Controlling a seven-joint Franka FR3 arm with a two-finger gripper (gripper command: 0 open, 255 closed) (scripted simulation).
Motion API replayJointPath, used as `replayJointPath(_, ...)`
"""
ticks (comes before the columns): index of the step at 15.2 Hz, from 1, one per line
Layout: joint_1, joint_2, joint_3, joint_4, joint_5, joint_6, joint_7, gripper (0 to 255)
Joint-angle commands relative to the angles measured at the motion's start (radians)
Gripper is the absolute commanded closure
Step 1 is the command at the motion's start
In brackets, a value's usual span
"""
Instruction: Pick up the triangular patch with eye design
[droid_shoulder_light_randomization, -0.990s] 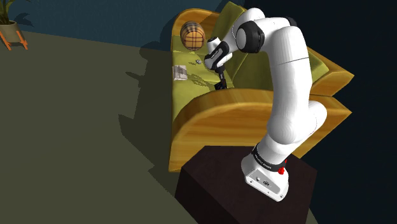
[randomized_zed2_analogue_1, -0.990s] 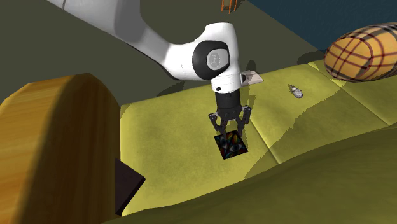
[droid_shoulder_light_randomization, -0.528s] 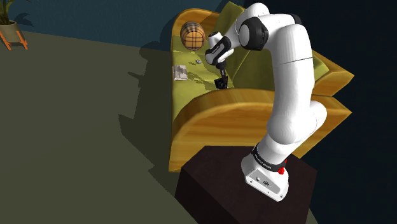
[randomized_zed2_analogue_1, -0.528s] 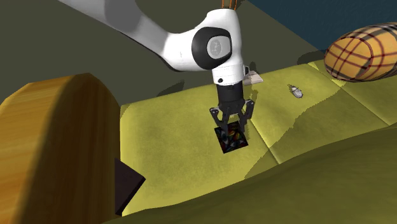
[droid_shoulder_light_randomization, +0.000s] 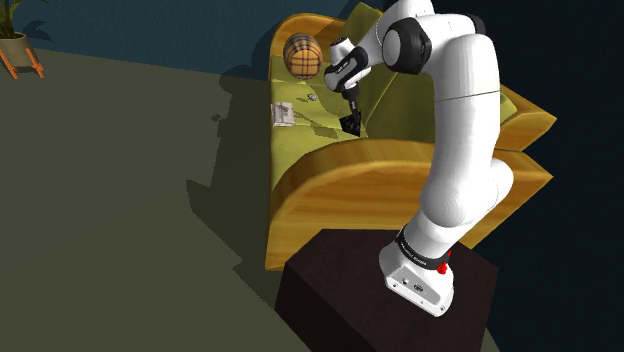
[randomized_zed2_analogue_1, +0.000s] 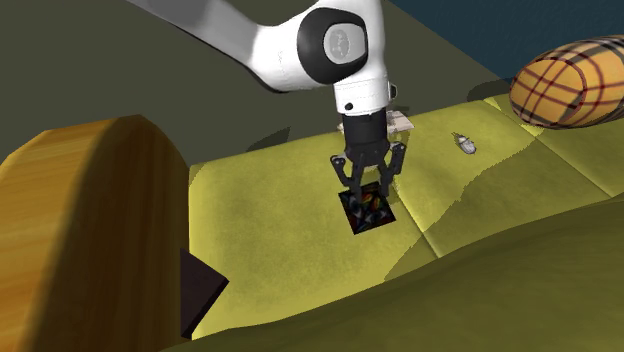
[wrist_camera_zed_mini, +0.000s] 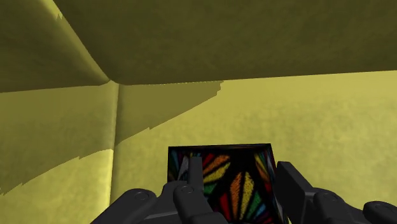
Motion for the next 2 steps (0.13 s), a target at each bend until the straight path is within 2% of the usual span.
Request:
replayJointPath(1,0.004,-0.011,-0.001,-0.001,-0.001,-0.011,-0.002,255)
replayJointPath(2,0.004,-0.011,-0.001,-0.001,-0.001,-0.011,-0.002,255)
